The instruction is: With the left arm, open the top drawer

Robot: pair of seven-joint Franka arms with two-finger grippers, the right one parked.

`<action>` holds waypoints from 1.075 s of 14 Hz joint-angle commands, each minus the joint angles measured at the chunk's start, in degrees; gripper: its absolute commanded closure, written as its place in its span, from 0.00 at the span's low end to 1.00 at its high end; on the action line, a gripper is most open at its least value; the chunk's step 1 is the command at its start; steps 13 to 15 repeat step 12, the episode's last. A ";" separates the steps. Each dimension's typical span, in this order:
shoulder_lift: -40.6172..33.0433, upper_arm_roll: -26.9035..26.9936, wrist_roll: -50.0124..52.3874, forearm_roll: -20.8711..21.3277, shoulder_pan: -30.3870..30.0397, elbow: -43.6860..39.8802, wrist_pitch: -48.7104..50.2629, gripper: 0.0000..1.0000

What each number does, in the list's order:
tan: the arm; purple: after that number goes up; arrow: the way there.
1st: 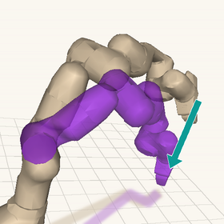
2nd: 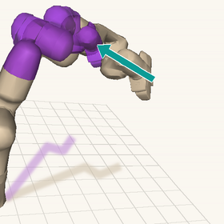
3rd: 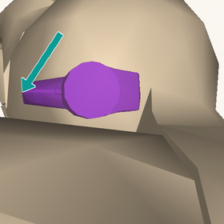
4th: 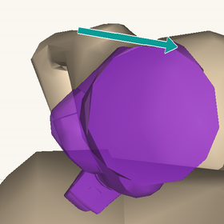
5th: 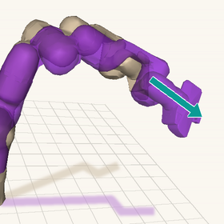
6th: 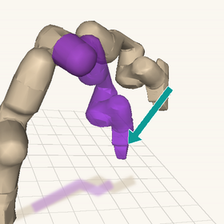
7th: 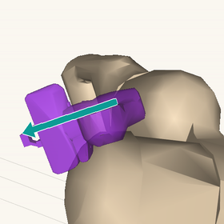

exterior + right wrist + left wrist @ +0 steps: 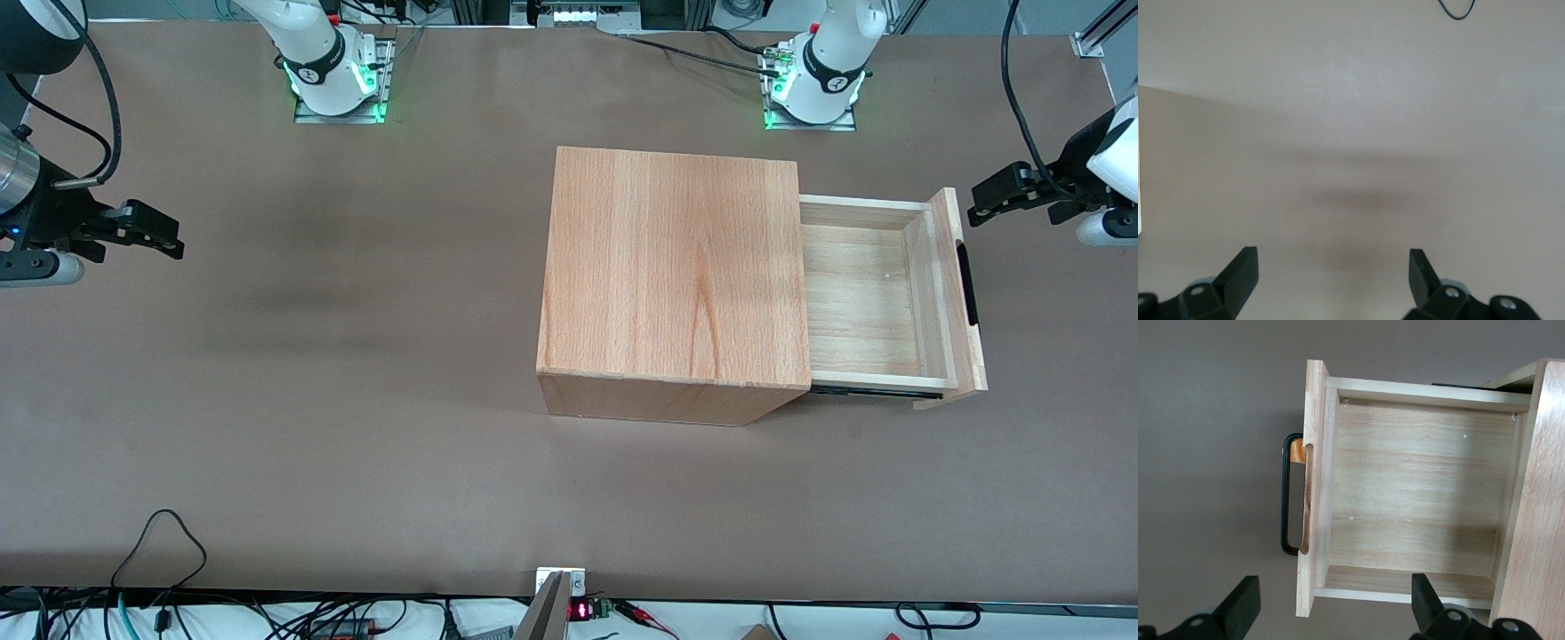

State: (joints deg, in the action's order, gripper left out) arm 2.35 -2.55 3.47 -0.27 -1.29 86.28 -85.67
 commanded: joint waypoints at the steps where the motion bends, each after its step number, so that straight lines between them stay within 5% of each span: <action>1: -1.12 -0.08 -3.89 -0.43 0.15 0.91 -1.51 0.00; 15: -1.91 -0.35 -1.98 -0.43 0.33 0.03 1.91 0.00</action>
